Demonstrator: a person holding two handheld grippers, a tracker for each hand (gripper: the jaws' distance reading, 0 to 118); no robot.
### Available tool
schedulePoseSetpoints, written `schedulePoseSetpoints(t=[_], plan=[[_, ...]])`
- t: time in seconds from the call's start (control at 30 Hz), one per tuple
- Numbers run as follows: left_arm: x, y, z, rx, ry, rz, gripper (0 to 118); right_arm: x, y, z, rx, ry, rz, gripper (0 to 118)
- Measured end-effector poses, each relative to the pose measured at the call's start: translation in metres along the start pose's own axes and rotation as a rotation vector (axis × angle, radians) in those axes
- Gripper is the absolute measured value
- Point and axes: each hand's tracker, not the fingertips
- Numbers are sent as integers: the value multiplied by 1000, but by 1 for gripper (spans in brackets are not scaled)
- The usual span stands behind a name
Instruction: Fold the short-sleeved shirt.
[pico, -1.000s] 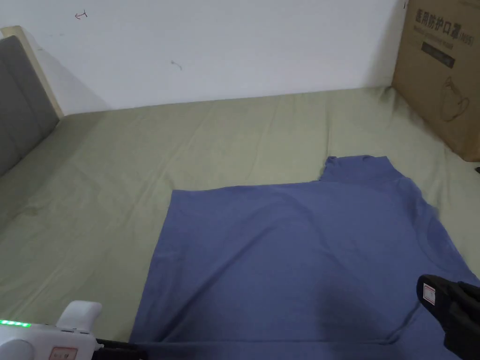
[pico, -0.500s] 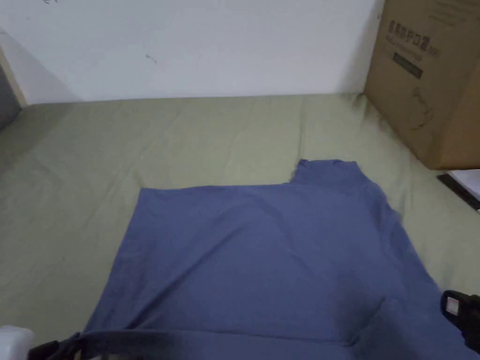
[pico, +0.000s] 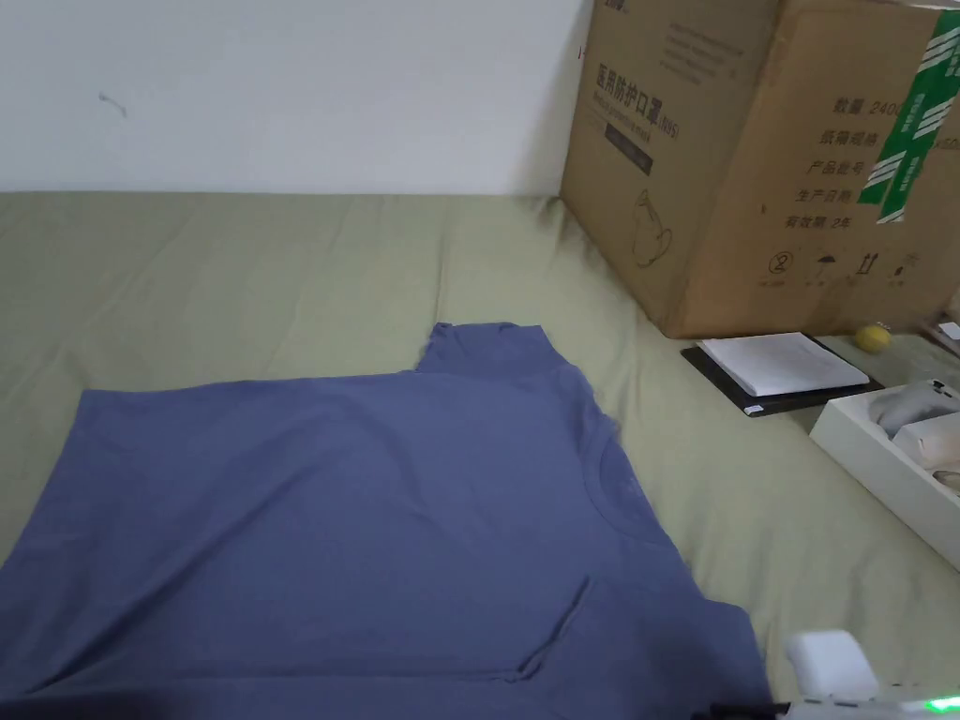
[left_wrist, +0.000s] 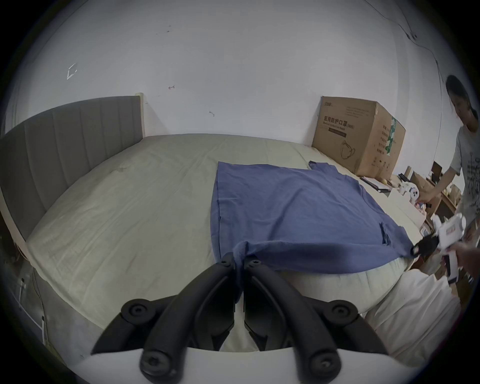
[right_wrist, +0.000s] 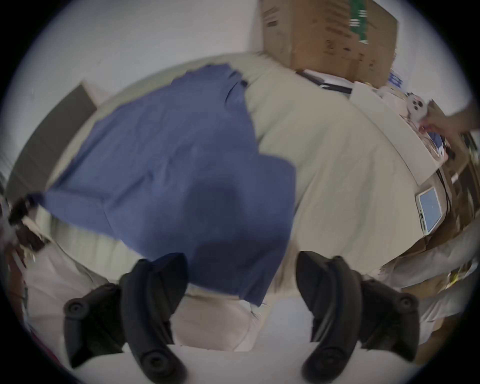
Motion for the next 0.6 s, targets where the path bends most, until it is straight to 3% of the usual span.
schedulePoseSetpoints(t=[0.07,0.1,0.13,0.23,0.3,0.6], plan=[[0,1,0,-2,-1,12,4,-8,-7,-8,-14,-53,40,72],[2,0,1,-4,3,14,4,-10,-8,-9,-1,-70,46,71],[3,-1,2,-5,3,18,4,-10,-7,-6,29,-56,39,60],[2,-3,-1,-24,0,29,4,-5,-6,2,80,-42,-14,5],[4,-5,-1,-33,7,32,4,0,-6,11,114,37,-69,5],[-18,-4,-3,-32,16,27,4,9,0,62,174,65,-67,4]])
